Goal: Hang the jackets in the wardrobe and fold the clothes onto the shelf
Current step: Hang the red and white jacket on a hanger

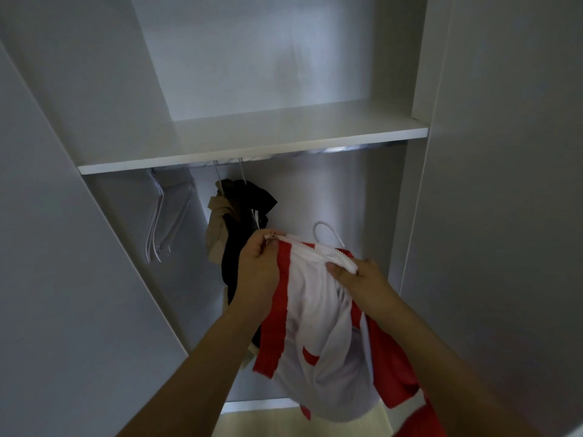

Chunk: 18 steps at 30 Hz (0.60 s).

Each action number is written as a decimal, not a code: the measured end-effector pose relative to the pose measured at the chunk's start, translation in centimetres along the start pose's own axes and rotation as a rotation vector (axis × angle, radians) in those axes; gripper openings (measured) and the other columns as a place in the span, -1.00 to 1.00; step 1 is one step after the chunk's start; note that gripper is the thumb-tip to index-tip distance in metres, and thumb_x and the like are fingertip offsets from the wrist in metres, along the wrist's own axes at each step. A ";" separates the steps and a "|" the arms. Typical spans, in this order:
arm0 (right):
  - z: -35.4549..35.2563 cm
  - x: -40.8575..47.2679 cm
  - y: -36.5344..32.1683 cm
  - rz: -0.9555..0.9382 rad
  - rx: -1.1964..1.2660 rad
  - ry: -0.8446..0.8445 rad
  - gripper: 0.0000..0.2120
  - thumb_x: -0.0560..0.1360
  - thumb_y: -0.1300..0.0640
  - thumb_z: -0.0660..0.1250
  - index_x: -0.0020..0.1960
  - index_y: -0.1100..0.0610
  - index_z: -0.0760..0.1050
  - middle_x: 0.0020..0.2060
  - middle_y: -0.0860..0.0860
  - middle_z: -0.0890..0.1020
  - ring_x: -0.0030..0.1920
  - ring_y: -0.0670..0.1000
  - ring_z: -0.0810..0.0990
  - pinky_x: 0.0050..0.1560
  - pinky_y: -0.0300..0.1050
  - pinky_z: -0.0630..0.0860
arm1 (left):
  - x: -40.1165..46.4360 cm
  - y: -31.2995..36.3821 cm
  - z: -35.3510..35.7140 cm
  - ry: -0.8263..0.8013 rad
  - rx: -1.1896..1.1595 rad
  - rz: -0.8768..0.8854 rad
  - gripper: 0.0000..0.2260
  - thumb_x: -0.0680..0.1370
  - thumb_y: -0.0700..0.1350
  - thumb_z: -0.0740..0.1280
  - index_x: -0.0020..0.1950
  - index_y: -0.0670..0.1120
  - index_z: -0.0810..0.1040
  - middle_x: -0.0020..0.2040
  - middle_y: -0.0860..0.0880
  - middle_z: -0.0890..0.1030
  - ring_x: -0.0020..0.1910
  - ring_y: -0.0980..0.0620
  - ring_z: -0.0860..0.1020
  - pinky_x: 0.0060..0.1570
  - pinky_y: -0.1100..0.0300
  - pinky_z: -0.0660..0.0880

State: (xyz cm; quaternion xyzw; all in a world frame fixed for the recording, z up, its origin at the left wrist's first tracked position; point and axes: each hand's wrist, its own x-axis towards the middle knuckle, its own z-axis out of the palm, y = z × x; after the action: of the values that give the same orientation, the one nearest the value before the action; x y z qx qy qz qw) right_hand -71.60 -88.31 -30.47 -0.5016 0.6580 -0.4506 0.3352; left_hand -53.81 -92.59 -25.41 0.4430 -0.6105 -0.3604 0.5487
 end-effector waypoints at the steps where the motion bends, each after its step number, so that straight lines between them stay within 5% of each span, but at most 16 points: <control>1: 0.2 -0.2 -0.1 -0.003 -0.007 0.022 -0.70 0.53 -0.20 0.26 0.07 -0.02 0.58 0.13 0.12 0.46 -0.05 -0.03 0.56 0.02 -0.12 0.51 | 0.0 0.2 0.2 0.020 -0.033 -0.062 -0.73 0.65 -0.27 0.13 -0.15 -0.08 0.54 -0.34 0.23 0.59 -0.34 0.38 0.53 -0.33 0.54 0.42; 3: 0.7 -0.7 -0.3 -0.011 -0.078 0.082 -0.75 0.55 -0.20 0.22 -0.02 -0.05 0.54 0.11 0.06 0.40 -0.15 -0.16 0.48 -0.18 -0.27 0.39 | 0.2 0.8 0.3 0.004 -0.101 -0.240 -0.68 0.65 -0.24 0.15 -0.30 -0.06 0.44 -0.45 0.09 0.50 -0.51 0.27 0.49 -0.48 0.51 0.37; 7: 2.3 -1.9 0.1 0.009 -0.235 0.199 -0.65 0.58 -0.22 0.12 0.11 0.01 0.49 0.20 0.03 0.33 -0.20 -0.12 0.45 -0.01 -0.16 0.40 | 0.7 1.1 0.9 -0.242 0.020 -0.501 -0.58 0.55 0.18 0.26 -0.45 0.01 0.40 -0.55 0.08 0.48 -0.42 0.07 0.47 -0.36 0.26 0.40; 11: 3.4 -2.8 0.6 0.074 -0.283 0.284 -0.56 0.58 -0.27 0.05 0.17 0.03 0.46 0.28 0.03 0.31 -0.14 -0.05 0.45 0.07 -0.10 0.45 | 1.4 1.0 1.9 -0.344 0.222 -0.527 -0.48 0.39 0.42 0.32 -0.10 -0.05 0.55 -0.21 0.03 0.59 -0.20 0.08 0.56 -0.28 0.25 0.42; 15: 3.3 -3.3 1.4 0.149 -0.197 0.350 -0.56 0.60 -0.22 0.02 0.21 0.07 0.44 0.28 0.07 0.32 -0.20 -0.07 0.41 0.04 -0.13 0.41 | 0.9 0.9 2.2 -0.423 0.571 -0.392 -0.34 0.26 0.57 0.24 -0.18 -0.05 0.46 -0.25 0.07 0.50 -0.24 0.11 0.51 -0.30 0.24 0.38; 18: 3.3 -4.0 1.7 0.170 -0.172 0.389 -0.56 0.60 -0.20 0.03 0.23 0.09 0.43 0.28 0.07 0.30 -0.17 -0.05 0.44 0.09 -0.11 0.45 | 0.6 0.7 2.7 -0.429 0.362 -0.485 -0.46 0.26 0.46 0.39 -0.20 -0.02 0.62 -0.23 -0.03 0.67 -0.21 -0.02 0.65 -0.15 0.14 0.59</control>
State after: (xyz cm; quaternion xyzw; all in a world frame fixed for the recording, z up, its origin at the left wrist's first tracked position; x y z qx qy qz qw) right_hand -68.22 -85.14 -33.31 -0.3749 0.7862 -0.4510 0.1948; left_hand -56.63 -93.00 -24.97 0.5788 -0.6430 -0.4508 0.2197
